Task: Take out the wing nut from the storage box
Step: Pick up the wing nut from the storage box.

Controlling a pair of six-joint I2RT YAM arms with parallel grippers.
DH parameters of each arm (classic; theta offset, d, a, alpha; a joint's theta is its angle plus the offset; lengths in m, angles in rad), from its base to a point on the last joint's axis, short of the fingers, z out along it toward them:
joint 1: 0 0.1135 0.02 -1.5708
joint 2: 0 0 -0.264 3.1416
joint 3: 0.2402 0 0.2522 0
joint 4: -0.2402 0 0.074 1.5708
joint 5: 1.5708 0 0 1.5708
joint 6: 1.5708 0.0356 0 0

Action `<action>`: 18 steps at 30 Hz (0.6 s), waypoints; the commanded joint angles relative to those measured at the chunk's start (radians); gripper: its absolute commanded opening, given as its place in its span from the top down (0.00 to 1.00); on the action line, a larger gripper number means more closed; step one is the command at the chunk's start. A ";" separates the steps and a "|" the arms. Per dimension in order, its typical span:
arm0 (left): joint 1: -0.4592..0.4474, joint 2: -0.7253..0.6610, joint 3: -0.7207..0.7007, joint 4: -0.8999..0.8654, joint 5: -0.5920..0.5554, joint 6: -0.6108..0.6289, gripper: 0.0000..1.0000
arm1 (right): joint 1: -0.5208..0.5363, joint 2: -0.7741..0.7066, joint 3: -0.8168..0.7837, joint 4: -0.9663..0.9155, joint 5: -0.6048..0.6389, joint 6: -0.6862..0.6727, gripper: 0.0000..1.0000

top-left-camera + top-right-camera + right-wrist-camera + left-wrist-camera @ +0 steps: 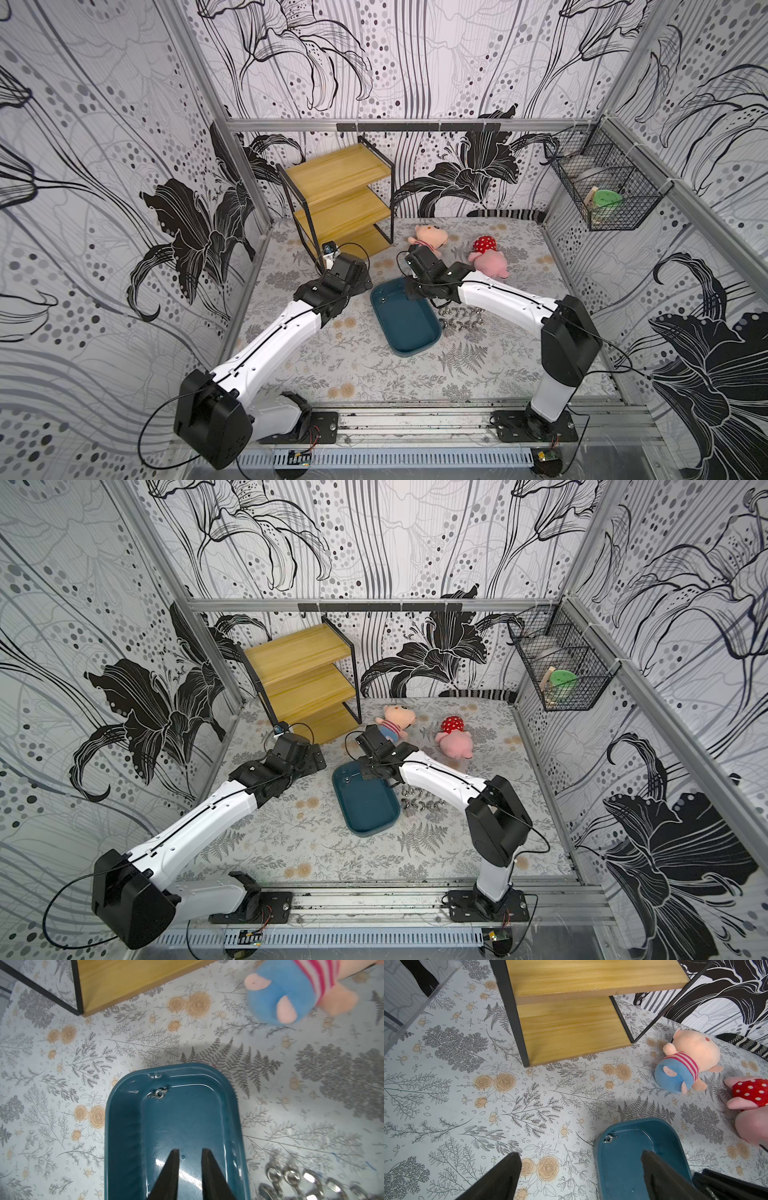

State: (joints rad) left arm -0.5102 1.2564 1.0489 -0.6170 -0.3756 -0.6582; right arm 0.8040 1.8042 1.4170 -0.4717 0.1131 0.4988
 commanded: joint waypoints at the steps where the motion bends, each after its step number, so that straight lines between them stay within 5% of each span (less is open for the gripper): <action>1: -0.005 -0.019 -0.004 0.019 -0.014 -0.008 0.05 | 0.023 0.043 0.037 0.033 -0.009 0.058 0.76; 18: -0.005 -0.043 -0.034 0.021 -0.016 -0.009 0.05 | 0.044 0.241 0.107 0.153 0.050 0.196 0.73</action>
State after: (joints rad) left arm -0.5102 1.2369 1.0313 -0.6147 -0.3756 -0.6582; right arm 0.8425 2.0224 1.4822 -0.3450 0.1226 0.6594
